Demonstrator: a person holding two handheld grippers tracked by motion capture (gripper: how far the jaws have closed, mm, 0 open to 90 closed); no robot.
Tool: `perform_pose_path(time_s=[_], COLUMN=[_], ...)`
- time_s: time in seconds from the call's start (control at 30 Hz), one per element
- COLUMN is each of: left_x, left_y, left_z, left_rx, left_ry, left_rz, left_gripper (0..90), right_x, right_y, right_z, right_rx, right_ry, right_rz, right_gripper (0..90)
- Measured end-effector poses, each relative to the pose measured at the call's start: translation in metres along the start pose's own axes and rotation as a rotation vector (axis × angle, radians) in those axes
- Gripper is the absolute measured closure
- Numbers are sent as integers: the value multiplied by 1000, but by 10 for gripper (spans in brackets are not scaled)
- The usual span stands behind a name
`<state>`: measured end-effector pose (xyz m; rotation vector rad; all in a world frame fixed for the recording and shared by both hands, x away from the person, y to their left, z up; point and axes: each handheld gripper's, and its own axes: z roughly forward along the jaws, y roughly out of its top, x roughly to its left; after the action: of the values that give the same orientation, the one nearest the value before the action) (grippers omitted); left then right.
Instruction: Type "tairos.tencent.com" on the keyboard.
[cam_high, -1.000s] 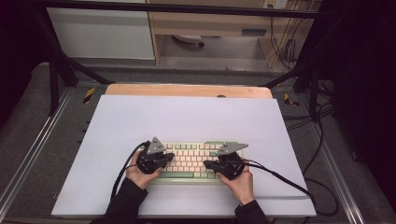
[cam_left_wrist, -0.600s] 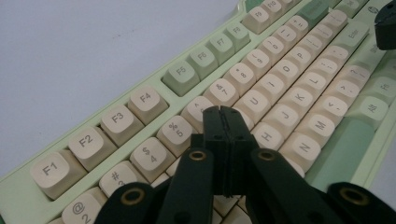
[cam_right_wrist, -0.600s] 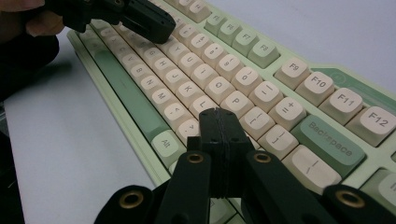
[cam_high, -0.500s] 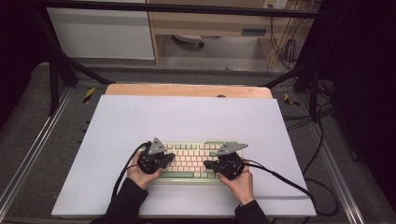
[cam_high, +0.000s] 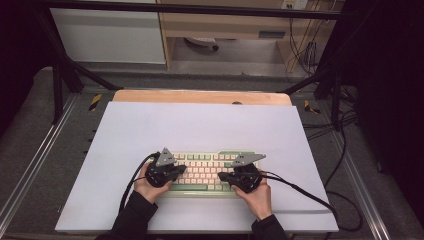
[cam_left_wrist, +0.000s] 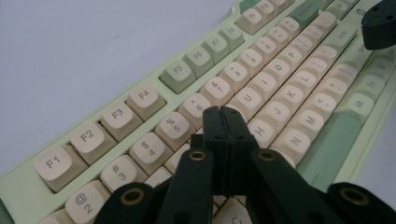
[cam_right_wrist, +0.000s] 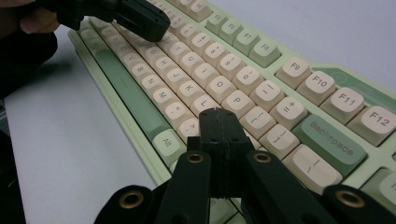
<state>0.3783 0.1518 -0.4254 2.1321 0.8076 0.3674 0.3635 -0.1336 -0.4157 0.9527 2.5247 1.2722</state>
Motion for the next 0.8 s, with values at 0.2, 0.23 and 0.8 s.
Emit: perform_pose_path(time_s=[0.2,0.23,0.8], left_x=[2,3,16], left_y=[-1,-2,-8], left_z=[-6,-7,-16], left_rx=[-8,-11,-15], left_ry=[0,1,32], left_rz=[-8,-11,-45], left_gripper=[894,894,894], right_x=[0,0,1], right_y=[0,0,0], right_z=[0,0,0], right_rx=[1,2,3], right_ry=[0,0,2], right_rz=[0,0,-3], right_gripper=[900,900,900])
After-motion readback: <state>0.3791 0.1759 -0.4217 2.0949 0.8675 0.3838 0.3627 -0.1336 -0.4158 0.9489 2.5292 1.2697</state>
